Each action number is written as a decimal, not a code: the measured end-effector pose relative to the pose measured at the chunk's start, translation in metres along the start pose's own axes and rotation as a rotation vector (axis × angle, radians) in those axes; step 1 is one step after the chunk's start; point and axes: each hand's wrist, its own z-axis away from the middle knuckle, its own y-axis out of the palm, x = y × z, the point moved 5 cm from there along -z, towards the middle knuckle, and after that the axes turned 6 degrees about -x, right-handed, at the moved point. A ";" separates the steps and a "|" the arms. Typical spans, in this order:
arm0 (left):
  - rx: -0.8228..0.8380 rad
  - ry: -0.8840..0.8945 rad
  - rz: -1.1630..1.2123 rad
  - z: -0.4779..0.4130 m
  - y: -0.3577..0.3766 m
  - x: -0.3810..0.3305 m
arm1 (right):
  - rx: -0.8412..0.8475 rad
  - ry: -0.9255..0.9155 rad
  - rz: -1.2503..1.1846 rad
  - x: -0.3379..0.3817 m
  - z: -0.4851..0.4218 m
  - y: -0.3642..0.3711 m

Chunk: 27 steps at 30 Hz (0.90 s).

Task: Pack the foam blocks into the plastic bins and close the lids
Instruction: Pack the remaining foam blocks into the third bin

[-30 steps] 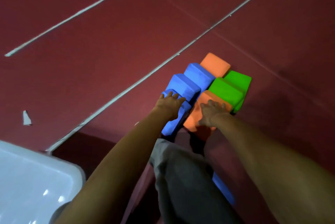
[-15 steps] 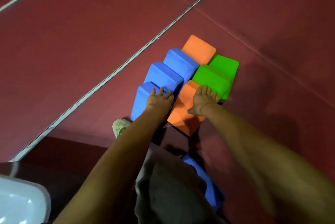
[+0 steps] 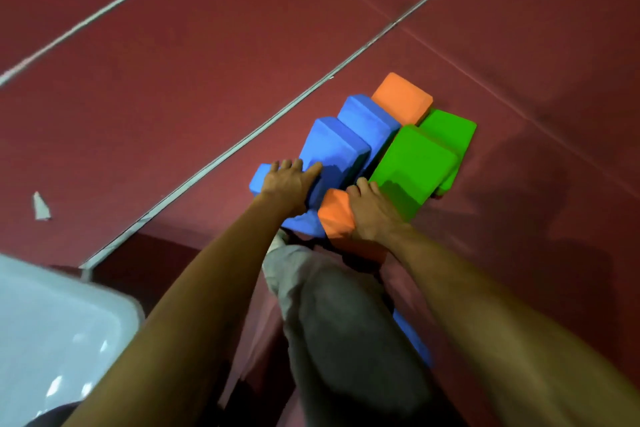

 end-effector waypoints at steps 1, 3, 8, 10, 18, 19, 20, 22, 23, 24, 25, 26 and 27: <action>-0.021 -0.014 0.010 0.009 -0.007 0.006 | -0.022 -0.029 0.023 0.008 0.001 -0.009; -0.070 -0.065 0.029 0.029 -0.020 0.020 | -0.057 -0.053 0.045 0.021 0.001 -0.032; -0.138 -0.211 0.056 0.099 -0.045 0.062 | -0.067 -0.276 0.057 0.076 -0.001 -0.095; -0.181 -0.282 0.071 0.134 -0.055 0.080 | -0.085 -0.379 0.077 0.109 0.004 -0.119; -0.300 -0.524 0.070 0.308 -0.094 0.165 | -0.150 -0.661 0.081 0.274 0.044 -0.183; -0.312 -0.562 0.067 0.332 -0.098 0.175 | -0.158 -0.695 0.088 0.297 0.052 -0.190; -0.325 -0.603 0.067 0.358 -0.102 0.184 | -0.166 -0.729 0.095 0.321 0.060 -0.197; -0.345 -0.681 0.067 0.410 -0.105 0.201 | -0.187 -0.806 0.112 0.368 0.078 -0.207; -0.352 -0.719 0.069 0.437 -0.105 0.208 | -0.192 -0.845 0.123 0.392 0.088 -0.212; -0.360 -0.755 0.072 0.464 -0.105 0.214 | -0.193 -0.881 0.133 0.416 0.098 -0.215; -0.369 -0.792 0.076 0.492 -0.105 0.220 | -0.193 -0.922 0.148 0.440 0.109 -0.217; -0.381 -0.827 0.081 0.520 -0.104 0.224 | -0.195 -0.966 0.165 0.465 0.121 -0.219; -0.392 -0.864 0.087 0.548 -0.102 0.227 | -0.202 -1.011 0.181 0.489 0.134 -0.220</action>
